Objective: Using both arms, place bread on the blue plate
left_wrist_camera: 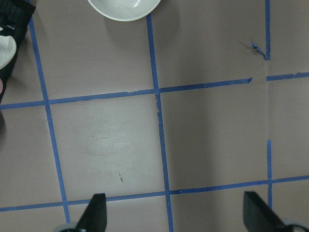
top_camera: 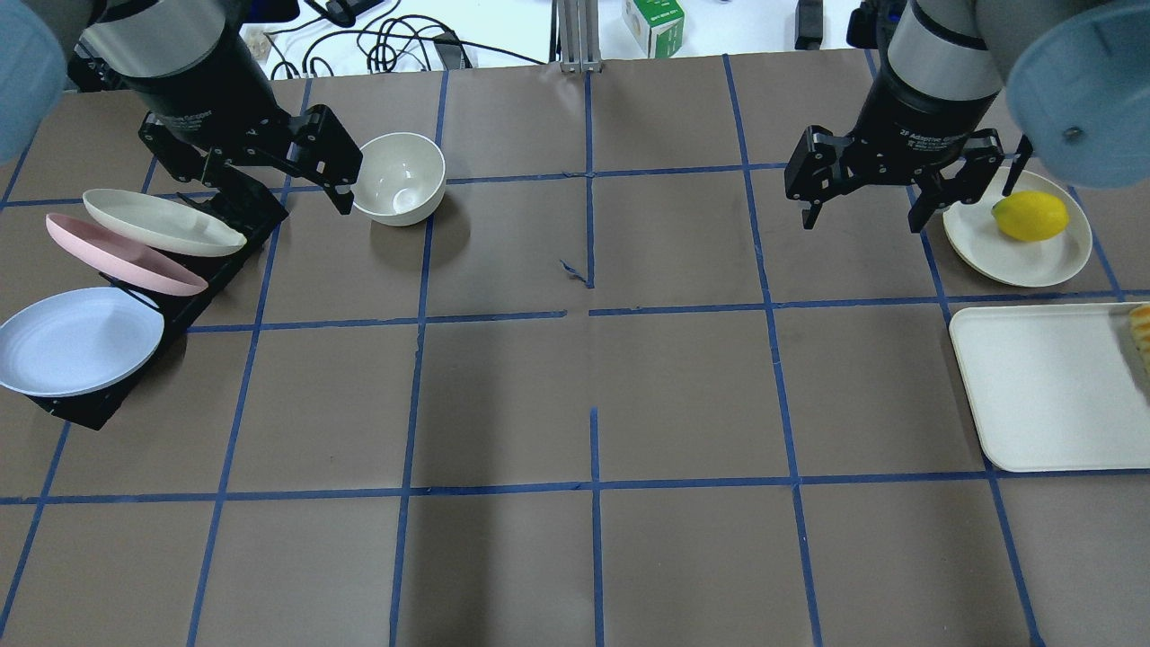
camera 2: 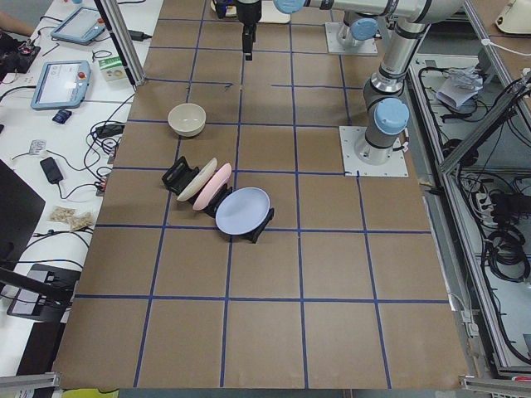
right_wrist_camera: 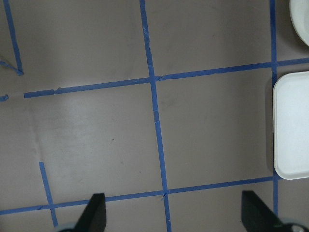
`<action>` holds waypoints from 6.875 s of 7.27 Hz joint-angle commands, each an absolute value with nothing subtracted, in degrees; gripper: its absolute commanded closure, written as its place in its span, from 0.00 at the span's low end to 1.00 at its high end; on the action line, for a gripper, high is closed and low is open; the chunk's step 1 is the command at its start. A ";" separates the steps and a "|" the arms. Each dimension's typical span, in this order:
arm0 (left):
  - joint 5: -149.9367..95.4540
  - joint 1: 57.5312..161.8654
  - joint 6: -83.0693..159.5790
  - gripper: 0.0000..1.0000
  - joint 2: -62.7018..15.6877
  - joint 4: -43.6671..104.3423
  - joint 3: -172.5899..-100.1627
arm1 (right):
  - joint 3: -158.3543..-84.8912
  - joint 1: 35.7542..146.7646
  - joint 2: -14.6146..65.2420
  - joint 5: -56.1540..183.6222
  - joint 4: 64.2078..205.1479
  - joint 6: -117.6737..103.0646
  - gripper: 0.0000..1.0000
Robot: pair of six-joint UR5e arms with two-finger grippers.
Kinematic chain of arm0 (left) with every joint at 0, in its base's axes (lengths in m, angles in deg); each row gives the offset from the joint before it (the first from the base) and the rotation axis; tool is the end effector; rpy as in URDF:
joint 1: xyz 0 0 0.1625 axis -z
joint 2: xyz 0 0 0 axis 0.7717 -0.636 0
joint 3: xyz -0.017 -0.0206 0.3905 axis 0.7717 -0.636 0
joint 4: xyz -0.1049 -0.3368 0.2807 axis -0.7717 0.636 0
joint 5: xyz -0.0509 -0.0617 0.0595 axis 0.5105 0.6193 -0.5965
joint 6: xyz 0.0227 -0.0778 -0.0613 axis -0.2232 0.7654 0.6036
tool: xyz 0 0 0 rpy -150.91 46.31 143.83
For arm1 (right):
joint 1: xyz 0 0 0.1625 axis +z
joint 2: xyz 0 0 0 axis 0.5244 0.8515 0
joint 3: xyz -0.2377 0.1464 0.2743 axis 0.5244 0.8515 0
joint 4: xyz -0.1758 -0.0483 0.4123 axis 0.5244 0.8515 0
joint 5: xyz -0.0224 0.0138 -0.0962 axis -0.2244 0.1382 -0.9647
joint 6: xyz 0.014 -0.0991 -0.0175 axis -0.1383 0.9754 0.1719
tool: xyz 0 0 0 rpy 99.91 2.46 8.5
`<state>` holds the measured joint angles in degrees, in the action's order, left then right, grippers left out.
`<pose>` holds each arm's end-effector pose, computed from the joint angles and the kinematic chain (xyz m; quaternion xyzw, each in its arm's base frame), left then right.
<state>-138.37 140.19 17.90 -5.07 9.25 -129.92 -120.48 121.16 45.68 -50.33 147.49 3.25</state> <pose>-0.1309 -0.5363 0.4832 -0.0462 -0.9989 -0.0073 0.0039 0.1272 -0.5265 0.4369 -0.0558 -0.9982 -0.0172 0.0099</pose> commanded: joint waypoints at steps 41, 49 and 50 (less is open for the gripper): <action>-137.79 112.69 29.41 1.00 -8.48 11.89 -139.62 | -118.28 85.89 27.83 -51.22 155.59 32.47 1.00; -117.61 142.08 35.30 1.00 -21.12 -43.39 -160.81 | -113.27 115.09 34.17 -46.30 148.01 -7.55 1.00; -118.12 143.82 35.13 1.00 -21.92 -43.49 -161.16 | -113.18 116.95 33.91 -46.30 148.54 -8.29 1.00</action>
